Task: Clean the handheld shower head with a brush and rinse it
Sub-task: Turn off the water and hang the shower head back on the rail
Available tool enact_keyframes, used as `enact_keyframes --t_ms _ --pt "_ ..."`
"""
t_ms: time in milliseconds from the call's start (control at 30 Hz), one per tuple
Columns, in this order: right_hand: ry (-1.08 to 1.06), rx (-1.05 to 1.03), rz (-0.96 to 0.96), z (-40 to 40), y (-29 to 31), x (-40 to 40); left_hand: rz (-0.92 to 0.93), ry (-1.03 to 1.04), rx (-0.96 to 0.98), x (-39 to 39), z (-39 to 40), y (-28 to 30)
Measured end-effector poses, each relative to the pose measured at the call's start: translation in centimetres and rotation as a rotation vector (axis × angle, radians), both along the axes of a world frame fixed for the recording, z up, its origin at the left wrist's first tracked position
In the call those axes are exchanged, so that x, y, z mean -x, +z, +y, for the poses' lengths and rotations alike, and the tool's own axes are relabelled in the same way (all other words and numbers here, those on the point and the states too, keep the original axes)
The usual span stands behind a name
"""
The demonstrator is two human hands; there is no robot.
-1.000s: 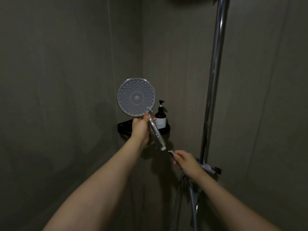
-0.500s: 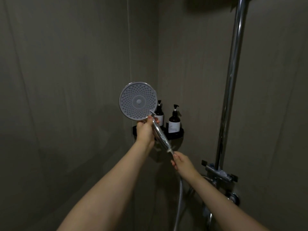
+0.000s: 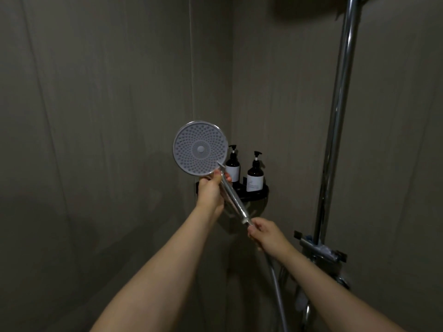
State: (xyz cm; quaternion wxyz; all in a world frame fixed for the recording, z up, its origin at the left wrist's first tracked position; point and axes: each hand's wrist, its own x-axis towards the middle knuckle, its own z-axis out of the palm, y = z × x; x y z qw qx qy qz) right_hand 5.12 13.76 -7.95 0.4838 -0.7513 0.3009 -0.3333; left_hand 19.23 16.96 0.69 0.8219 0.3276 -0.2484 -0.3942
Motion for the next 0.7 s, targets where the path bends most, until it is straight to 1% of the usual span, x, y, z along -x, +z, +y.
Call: enact_keyframes --t_ms 100,133,167,233,300,333,433,500,567,700 --pt "0.108 -0.335 -0.16 -0.4 0.0 0.5 0.043 -0.031 0.005 0.0 0.2 -0.4" --pt "0.122 -0.402 -0.187 -0.5 0.1 0.7 0.051 -0.037 0.002 0.1 0.2 -0.5" --pt "0.128 -0.435 -0.192 -0.5 0.1 0.8 0.052 -0.033 -0.002 0.3 0.2 -0.6" --pt "0.126 -0.433 -0.183 -0.3 0.2 0.8 0.041 0.001 -0.012 0.5 0.0 -0.5" --pt "0.081 -0.364 -0.154 0.1 0.3 0.8 0.036 0.038 -0.023 0.7 -0.1 -0.4" --pt "0.04 -0.292 -0.113 0.2 0.3 0.7 0.039 0.054 -0.029 0.8 -0.2 -0.3" --pt "-0.108 0.008 0.044 0.5 0.3 0.3 0.059 0.096 -0.028 0.9 -0.1 -0.1" --pt "-0.192 0.148 0.047 0.6 0.4 0.1 0.11 0.113 -0.023 0.9 -0.2 0.0" --pt "-0.201 0.216 0.045 0.6 0.4 0.0 0.162 0.118 -0.03 0.8 -0.1 0.1" --pt "-0.182 0.216 0.02 0.5 0.2 -0.2 0.229 0.122 -0.037 0.4 0.0 -0.1"
